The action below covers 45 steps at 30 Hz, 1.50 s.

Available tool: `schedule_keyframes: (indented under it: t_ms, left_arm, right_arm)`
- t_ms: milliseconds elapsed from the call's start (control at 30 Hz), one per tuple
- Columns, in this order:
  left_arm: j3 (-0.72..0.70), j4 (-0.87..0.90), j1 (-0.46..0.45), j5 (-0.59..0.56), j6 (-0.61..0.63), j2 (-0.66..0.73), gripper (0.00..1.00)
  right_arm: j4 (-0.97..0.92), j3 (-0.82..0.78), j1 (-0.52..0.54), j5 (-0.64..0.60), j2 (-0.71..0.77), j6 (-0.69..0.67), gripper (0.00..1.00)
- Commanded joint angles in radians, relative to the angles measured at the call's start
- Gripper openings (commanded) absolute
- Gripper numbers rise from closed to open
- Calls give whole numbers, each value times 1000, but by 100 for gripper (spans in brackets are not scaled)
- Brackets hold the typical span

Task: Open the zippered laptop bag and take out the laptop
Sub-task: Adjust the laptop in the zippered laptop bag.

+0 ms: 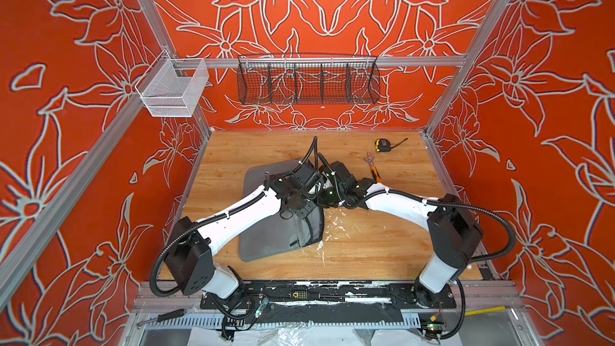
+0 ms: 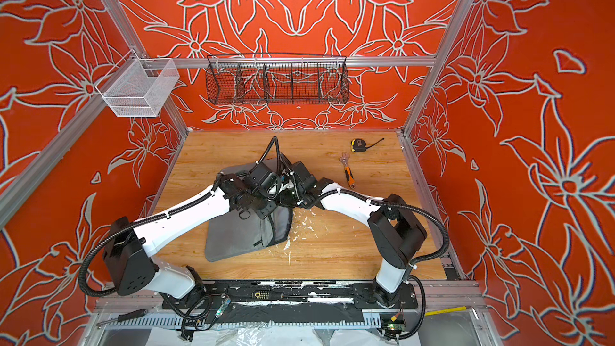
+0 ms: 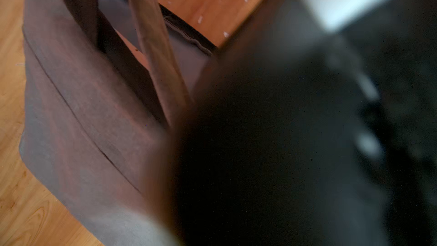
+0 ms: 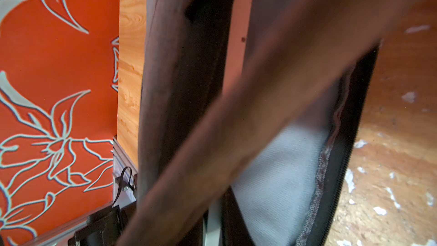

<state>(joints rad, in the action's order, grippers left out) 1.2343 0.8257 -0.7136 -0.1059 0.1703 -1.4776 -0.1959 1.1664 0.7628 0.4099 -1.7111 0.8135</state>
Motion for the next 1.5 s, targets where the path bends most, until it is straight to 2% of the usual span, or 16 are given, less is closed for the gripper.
schedule_keyframes:
  t_ms: [0,500,633,833,1000,1133,1333,1467]
  left_arm:
    - [-29,132,-3,7,65,44,0]
    - [-188,28,-2,11,108,204,0]
    - [-182,12,2,-54,45,188,0]
    - [-135,18,19,-86,-125,157,0]
    - [-223,-98,40,-28,-265,207,0]
    - [-279,-167,42,-31,-346,246,0]
    - [-313,-244,43,144,-305,258,0]
    - [-333,-288,42,291,-241,264,0]
  right_arm:
    - [-79,7,1,-17,32,-110,0]
    - [-113,11,-2,-24,62,-133,0]
    - [-63,-23,-1,5,67,-93,0]
    - [163,-170,38,42,47,64,0]
    - [299,-267,65,14,44,160,0]
    - [282,-294,64,-34,68,165,0]
    - [260,-315,60,-82,106,140,0]
    - [155,-258,24,-77,119,64,0]
